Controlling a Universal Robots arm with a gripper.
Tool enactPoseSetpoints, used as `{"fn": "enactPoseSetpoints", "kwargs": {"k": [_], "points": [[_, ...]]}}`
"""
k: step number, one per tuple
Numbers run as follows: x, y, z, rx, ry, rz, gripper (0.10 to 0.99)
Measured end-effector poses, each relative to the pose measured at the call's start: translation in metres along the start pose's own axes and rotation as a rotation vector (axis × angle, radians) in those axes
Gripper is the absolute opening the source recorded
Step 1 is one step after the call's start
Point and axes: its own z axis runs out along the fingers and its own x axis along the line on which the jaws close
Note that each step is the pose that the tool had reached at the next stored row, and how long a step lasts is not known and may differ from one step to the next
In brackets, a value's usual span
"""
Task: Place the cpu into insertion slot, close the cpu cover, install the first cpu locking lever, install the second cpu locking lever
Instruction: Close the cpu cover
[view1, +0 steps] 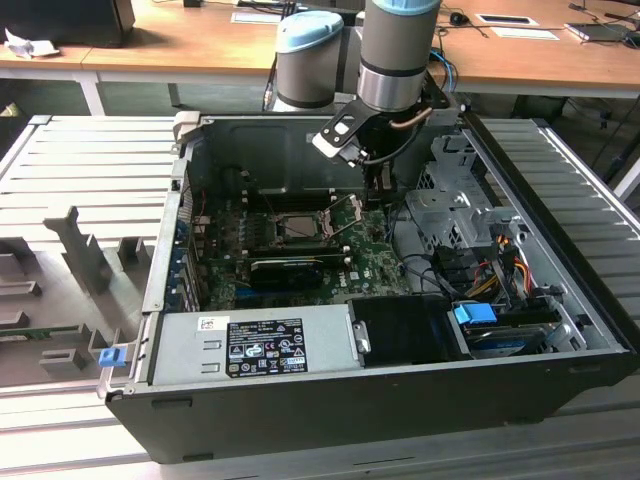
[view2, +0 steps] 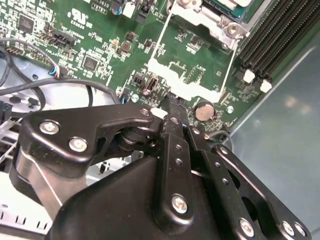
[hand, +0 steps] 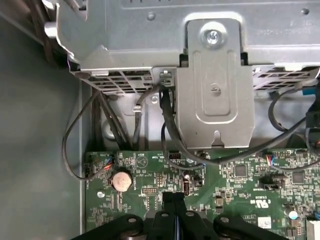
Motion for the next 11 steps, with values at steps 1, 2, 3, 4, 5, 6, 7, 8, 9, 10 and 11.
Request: {"fn": "enactPoseSetpoints", "kwargs": {"k": [1, 2, 3, 4, 5, 6, 7, 8, 9, 10, 11], "points": [[0.0, -0.0006, 0.0001, 0.0, -0.0002, -0.001, 0.106], [-0.0001, -0.0017, 0.0001, 0.0, -0.0003, -0.001, 0.106], [-0.0002, -0.0061, 0.0, 0.0, -0.0001, -0.001, 0.106], [-0.0003, -0.0103, -0.0002, 0.0, -0.0001, -0.002, 0.106], [-0.0003, -0.0115, -0.0003, 0.0, -0.0001, -0.001, 0.106], [-0.0004, -0.0127, -0.0003, 0.0, -0.0001, -0.001, 0.106], [-0.0004, -0.0133, -0.0004, 0.0, 0.0, -0.001, 0.106], [-0.0004, -0.0136, -0.0004, 0.0, 0.0, -0.001, 0.106], [-0.0004, -0.0137, -0.0004, 0.0, 0.0, -0.002, 0.106], [-0.0004, -0.0141, -0.0004, 0.001, -0.0001, -0.001, 0.106], [-0.0004, -0.0143, -0.0004, 0.001, 0.0, -0.001, 0.106]]}}
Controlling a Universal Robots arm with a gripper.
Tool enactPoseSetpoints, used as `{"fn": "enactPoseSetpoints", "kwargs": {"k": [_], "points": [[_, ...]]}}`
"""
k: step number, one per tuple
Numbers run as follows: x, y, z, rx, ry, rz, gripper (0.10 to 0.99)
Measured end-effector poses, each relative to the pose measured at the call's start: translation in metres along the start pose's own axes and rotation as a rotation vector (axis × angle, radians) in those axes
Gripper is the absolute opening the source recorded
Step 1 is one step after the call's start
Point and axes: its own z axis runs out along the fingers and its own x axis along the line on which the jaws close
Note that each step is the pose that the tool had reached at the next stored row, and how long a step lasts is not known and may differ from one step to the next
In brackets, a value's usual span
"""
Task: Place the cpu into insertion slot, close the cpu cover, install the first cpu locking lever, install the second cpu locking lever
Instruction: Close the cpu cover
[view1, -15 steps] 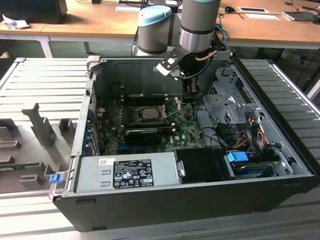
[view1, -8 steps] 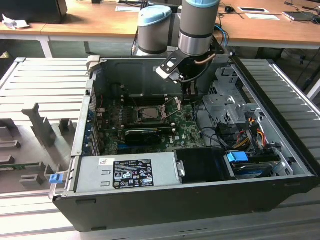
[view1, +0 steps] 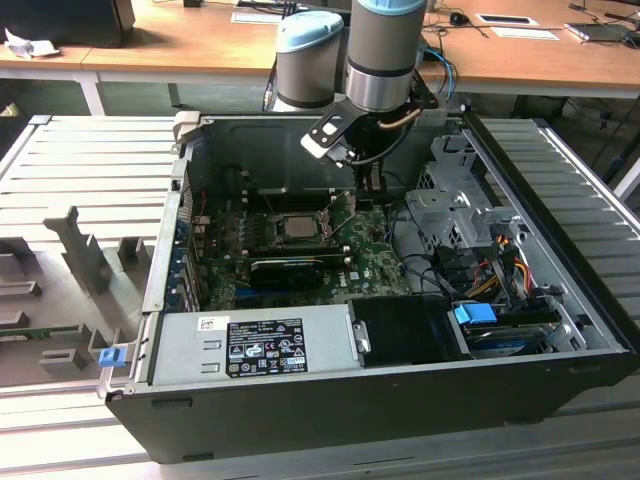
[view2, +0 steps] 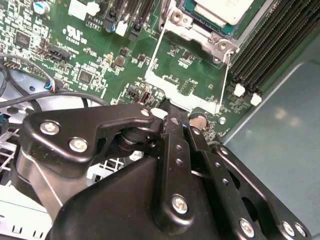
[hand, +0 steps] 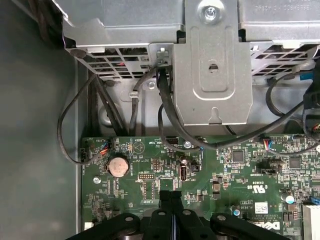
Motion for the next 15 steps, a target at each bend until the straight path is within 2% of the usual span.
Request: {"fn": "enactPoseSetpoints", "kwargs": {"k": [5, 15], "points": [[-0.0001, -0.0055, -0.0003, 0.0, -0.0001, 0.0, 0.106], [-0.0005, -0.0239, -0.0013, 0.0, 0.0, 0.0, 0.106]]}}
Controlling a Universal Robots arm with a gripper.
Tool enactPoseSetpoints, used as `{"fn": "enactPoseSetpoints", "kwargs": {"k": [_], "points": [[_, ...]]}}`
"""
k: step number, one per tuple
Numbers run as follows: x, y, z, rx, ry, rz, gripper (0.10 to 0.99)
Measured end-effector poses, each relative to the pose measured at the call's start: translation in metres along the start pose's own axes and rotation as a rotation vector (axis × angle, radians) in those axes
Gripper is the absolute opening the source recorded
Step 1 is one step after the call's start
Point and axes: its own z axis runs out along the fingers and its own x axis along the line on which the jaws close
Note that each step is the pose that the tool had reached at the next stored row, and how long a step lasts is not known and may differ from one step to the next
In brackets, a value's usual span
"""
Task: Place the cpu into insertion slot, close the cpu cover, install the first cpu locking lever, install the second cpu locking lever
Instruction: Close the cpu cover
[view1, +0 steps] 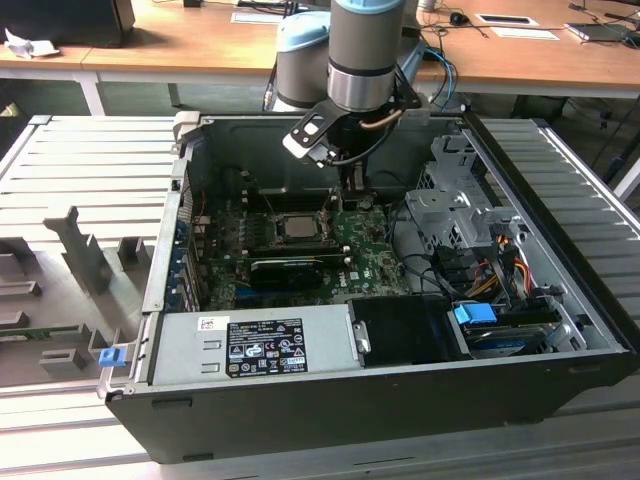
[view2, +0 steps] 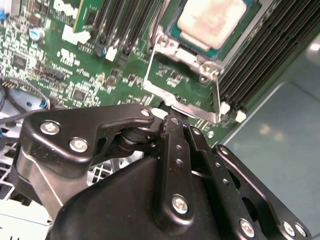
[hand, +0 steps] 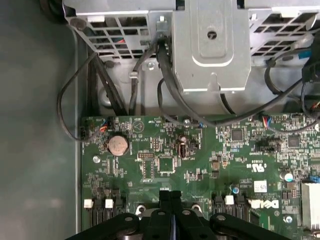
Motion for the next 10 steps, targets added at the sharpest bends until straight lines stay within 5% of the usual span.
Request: {"fn": "enactPoseSetpoints", "kwargs": {"k": [10], "points": [[-0.0007, -0.0276, 0.0013, -0.002, -0.0001, 0.0, 0.106]]}}
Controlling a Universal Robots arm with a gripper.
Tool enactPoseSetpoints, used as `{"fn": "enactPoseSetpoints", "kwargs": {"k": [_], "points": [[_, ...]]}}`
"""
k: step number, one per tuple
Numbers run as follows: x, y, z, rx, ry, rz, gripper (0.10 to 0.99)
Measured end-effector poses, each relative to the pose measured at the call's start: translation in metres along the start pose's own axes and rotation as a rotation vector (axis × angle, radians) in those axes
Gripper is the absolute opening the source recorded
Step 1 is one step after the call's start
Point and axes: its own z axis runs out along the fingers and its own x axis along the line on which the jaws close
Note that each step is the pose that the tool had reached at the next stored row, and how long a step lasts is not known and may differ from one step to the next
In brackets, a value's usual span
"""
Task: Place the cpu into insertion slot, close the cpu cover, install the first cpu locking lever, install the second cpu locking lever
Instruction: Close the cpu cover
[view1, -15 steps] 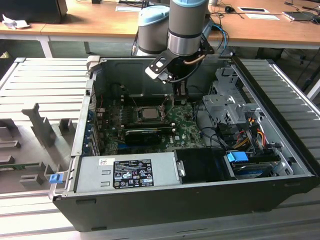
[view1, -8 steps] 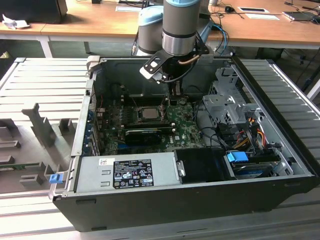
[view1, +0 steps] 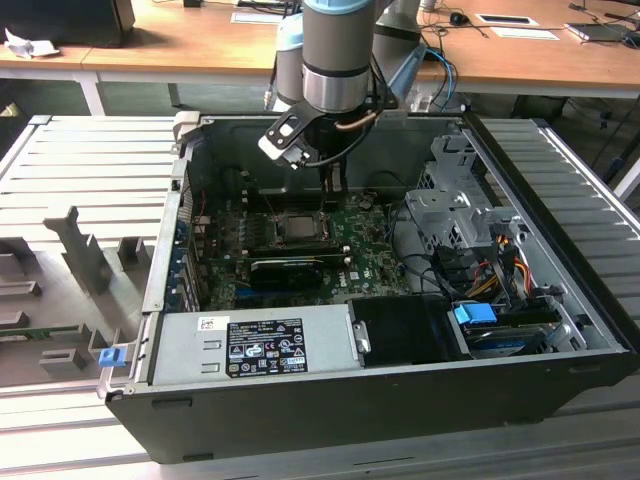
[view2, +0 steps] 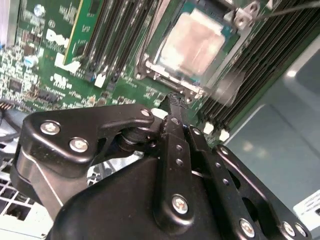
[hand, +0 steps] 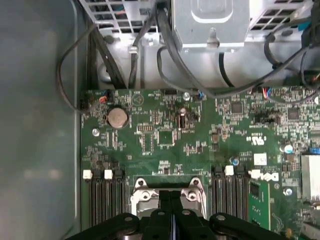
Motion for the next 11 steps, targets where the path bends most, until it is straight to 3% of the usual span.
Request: {"fn": "enactPoseSetpoints", "kwargs": {"k": [5, 11], "points": [[-0.0001, -0.0036, 0.0094, 0.0, 0.0002, 0.0, 0.106], [-0.0004, -0.0109, 0.0121, 0.0, 0.0001, 0.0, 0.106]]}}
